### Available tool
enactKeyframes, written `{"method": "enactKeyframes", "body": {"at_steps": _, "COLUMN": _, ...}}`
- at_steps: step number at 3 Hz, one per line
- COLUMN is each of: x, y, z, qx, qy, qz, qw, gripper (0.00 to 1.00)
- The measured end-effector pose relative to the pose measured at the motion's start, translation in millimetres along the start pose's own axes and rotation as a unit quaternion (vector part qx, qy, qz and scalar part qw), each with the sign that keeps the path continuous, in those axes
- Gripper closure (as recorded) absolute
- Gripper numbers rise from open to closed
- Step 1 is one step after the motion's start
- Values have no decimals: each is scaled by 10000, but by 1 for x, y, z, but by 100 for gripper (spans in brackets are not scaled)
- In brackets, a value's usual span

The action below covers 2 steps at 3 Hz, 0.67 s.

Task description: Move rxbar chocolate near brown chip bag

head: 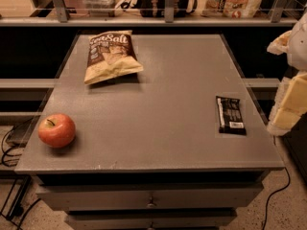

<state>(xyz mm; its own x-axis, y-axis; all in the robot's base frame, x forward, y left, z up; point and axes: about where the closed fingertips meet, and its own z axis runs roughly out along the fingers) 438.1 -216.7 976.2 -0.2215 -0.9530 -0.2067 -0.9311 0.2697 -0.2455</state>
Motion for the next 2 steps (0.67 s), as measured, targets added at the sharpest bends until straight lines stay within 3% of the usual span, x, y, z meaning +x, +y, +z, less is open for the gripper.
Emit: {"method": "enactKeyframes", "body": {"at_steps": 2, "x": 3, "y": -2, "z": -1, "qx": 45, "qy": -142, "qz": -7, "qw": 9999, "gripper": 0}}
